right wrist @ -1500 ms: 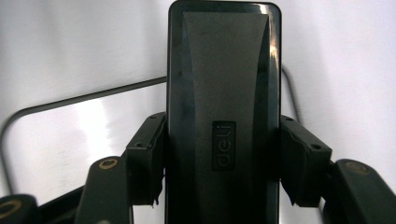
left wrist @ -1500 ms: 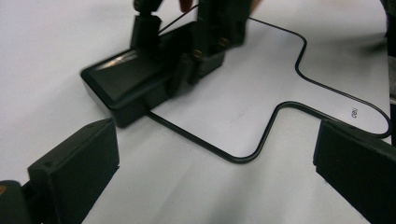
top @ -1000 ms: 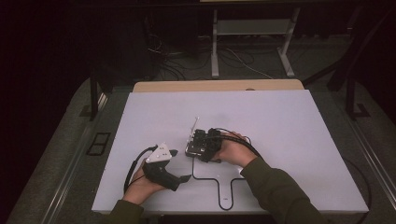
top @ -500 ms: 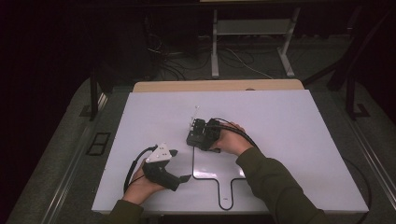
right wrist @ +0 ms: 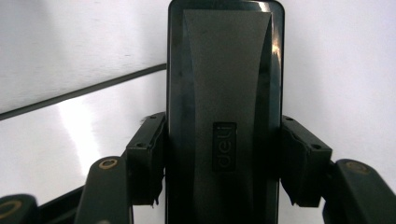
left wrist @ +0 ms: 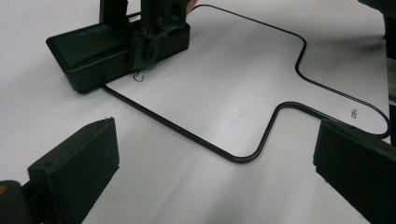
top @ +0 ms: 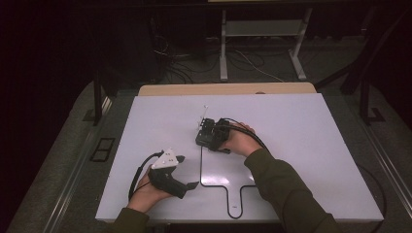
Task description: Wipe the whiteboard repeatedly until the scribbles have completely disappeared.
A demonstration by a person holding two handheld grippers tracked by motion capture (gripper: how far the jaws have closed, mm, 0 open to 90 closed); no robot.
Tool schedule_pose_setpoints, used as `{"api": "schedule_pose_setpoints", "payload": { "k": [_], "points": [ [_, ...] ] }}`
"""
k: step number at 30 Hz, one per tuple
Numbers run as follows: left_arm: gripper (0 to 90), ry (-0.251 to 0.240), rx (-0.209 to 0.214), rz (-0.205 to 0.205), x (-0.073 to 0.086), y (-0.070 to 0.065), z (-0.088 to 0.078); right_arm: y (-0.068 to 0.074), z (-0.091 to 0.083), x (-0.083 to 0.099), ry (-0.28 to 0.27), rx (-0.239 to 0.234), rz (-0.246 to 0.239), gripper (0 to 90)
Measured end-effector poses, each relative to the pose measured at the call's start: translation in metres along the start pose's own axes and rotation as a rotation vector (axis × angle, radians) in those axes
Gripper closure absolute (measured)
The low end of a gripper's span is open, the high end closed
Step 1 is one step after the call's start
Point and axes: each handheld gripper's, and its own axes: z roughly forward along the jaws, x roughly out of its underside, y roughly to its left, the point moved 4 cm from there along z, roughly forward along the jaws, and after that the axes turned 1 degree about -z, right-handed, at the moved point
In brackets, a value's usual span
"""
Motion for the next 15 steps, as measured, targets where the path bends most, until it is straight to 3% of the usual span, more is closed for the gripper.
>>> {"api": "schedule_pose_setpoints", "payload": {
  "k": [6,7,10,15],
  "points": [
    [0.0,0.000,-0.001,0.002,0.000,0.000,0.000,0.013,-0.002,-0.002,0.001,-0.011,-0.034,38.6],
    [0.0,-0.001,-0.001,0.001,0.000,0.000,0.000,0.019,-0.003,-0.002,-0.004,-0.036,-0.039,38.6],
    [0.0,-0.001,0.000,0.001,0.000,-0.001,0.001,0.023,-0.004,-0.002,-0.003,-0.052,-0.043,38.6],
    [0.0,-0.001,-0.001,0.003,0.000,-0.001,0.000,0.015,-0.002,-0.002,-0.012,-0.062,-0.015,38.6]
  ]
}}
